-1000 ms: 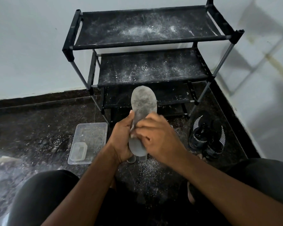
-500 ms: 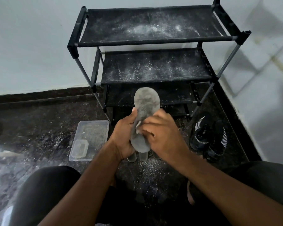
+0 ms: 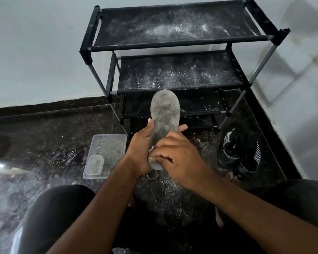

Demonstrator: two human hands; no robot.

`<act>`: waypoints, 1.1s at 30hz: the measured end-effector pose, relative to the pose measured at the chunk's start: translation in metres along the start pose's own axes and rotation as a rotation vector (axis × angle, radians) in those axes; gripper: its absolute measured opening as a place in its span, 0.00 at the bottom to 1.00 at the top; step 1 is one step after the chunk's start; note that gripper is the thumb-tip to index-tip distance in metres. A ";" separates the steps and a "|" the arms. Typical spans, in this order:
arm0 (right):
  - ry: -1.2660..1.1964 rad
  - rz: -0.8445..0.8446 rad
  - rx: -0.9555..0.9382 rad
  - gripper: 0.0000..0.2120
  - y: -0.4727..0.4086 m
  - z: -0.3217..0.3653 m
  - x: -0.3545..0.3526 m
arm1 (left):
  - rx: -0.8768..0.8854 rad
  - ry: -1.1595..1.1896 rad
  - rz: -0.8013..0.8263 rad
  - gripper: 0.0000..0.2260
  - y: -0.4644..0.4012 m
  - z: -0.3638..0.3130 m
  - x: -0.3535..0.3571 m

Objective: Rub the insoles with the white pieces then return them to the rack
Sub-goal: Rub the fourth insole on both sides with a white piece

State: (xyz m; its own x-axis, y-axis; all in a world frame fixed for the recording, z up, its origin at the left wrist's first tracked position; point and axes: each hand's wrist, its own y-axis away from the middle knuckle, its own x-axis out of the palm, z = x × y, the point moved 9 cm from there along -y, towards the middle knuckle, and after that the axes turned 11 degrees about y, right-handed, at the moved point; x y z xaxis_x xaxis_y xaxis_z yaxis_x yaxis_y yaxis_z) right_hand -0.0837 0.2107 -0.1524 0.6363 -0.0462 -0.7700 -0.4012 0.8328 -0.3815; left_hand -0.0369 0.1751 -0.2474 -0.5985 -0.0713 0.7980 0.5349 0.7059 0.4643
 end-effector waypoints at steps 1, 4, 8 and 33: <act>0.071 -0.013 -0.001 0.04 -0.001 -0.004 -0.001 | 0.006 0.022 0.004 0.37 -0.002 -0.001 -0.001; 0.341 -0.032 0.044 0.04 -0.003 -0.023 -0.006 | 0.039 0.080 0.025 0.37 -0.004 -0.002 0.004; 0.416 -0.081 0.156 0.06 -0.004 -0.044 -0.021 | 0.059 0.044 0.062 0.28 -0.002 0.002 0.016; 0.170 0.088 0.040 0.03 0.010 -0.004 0.008 | 0.105 0.144 0.006 0.35 0.000 -0.018 -0.001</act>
State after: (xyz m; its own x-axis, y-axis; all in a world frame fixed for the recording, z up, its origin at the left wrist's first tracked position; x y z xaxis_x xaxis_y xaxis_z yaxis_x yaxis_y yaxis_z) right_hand -0.0848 0.2162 -0.1646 0.4782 -0.0621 -0.8760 -0.4213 0.8590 -0.2908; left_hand -0.0262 0.1626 -0.2413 -0.5001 -0.1619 0.8507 0.4680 0.7760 0.4228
